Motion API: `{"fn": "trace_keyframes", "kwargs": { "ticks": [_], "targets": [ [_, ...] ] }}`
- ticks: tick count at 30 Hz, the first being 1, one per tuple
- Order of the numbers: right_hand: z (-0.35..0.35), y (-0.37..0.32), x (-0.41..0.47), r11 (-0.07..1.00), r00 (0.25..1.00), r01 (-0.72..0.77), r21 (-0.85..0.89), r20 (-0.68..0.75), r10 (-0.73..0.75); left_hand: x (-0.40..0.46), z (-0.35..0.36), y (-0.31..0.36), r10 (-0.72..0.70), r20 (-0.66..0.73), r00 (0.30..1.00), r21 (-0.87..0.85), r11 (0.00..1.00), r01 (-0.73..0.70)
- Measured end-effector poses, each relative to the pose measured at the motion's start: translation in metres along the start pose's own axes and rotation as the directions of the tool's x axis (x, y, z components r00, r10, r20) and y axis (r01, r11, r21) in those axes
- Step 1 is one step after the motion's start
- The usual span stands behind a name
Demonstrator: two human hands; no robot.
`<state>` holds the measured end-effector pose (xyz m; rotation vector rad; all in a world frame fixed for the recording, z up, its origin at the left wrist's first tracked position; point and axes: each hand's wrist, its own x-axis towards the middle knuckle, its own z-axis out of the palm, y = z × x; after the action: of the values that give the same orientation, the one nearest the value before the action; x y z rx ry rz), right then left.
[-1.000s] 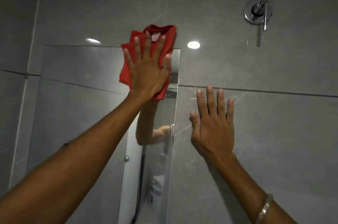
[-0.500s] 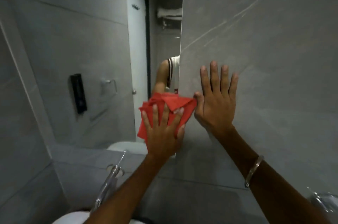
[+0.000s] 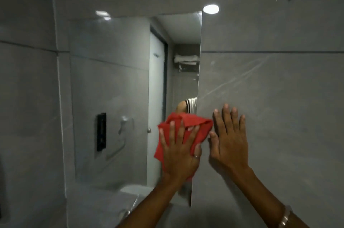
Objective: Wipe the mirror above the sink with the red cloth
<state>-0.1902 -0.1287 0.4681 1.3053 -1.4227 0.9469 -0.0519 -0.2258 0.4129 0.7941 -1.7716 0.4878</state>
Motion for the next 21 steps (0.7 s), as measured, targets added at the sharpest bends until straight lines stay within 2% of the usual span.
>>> {"fn": "trace_keyframes", "kwargs": {
  "ticks": [3, 5, 8, 10, 12, 14, 17, 21],
  "targets": [
    [-0.005, -0.016, 0.054, 0.998, 0.999, -0.002, 0.06, -0.038, 0.005, 0.137, -0.045, 0.006, -0.004, -0.135, 0.991, -0.073, 0.997, -0.006],
    [-0.007, -0.028, 0.09, 0.998, 0.999, -0.015, 0.063, -0.036, 0.017, 0.213, -0.072, 0.009, 0.011, -0.173, 0.985, -0.101, 0.994, -0.029],
    [-0.009, -0.035, 0.13, 0.998, 0.998, -0.063, 0.014, -0.016, 0.064, 0.282, -0.101, -0.003, 0.167, -0.155, 0.974, 0.004, 0.986, -0.169],
    [-0.005, -0.031, 0.136, 0.996, 0.999, -0.035, -0.082, -0.003, 0.035, 0.3, -0.111, -0.027, 0.362, -0.096, 0.927, 0.101, 0.93, -0.352],
    [0.003, -0.023, 0.128, 0.989, 1.0, 0.027, -0.146, -0.001, -0.027, 0.31, -0.117, -0.059, 0.536, -0.016, 0.844, 0.211, 0.827, -0.521],
    [0.011, -0.018, 0.122, 0.983, 0.997, 0.067, -0.169, -0.021, -0.072, 0.318, -0.124, -0.091, 0.613, 0.042, 0.789, 0.266, 0.754, -0.6],
    [0.015, -0.015, 0.119, 0.979, 0.994, 0.088, -0.184, -0.048, -0.098, 0.322, -0.137, -0.124, 0.622, 0.08, 0.779, 0.28, 0.736, -0.616],
    [0.017, -0.014, 0.116, 0.98, 0.992, 0.096, -0.173, -0.063, -0.108, 0.315, -0.152, -0.168, 0.532, 0.051, 0.845, 0.22, 0.82, -0.529]
  ]
}}
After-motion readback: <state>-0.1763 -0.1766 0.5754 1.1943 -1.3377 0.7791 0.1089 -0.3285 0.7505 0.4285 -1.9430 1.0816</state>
